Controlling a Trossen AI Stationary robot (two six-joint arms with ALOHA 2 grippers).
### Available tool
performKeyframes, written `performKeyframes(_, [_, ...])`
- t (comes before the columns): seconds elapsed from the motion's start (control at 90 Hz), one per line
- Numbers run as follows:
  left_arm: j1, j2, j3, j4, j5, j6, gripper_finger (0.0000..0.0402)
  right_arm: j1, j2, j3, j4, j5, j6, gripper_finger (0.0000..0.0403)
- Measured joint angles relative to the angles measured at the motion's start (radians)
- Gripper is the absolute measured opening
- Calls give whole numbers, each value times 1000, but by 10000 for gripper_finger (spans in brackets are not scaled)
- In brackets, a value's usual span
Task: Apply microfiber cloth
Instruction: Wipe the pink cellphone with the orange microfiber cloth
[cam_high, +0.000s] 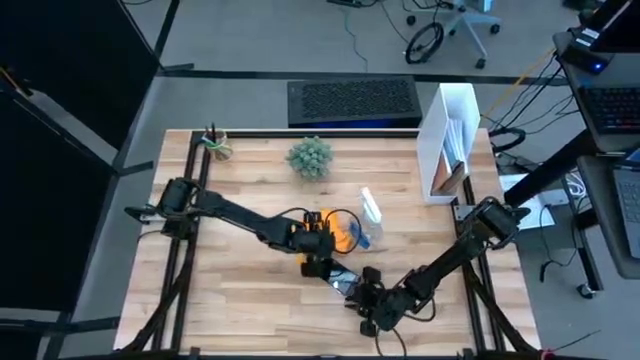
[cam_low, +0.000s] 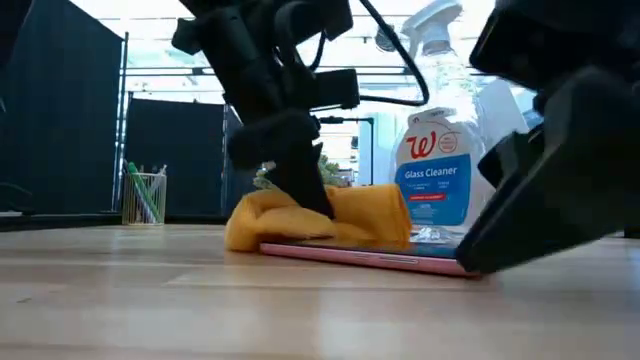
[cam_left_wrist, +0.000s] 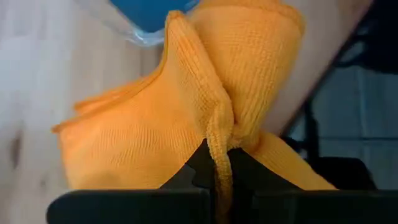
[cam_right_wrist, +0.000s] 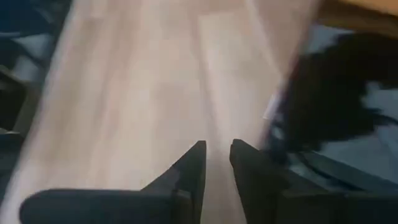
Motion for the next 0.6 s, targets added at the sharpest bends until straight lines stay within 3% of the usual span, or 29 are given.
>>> performKeyframes(0.389, [-102,2,0,-20,83,-134,0,-1,-7,4,-156,-7,46,45])
performKeyframes(0.6, [-137,-37,43,-79,-32,-130,0,-1,-50,-1,-209,-43,46,48])
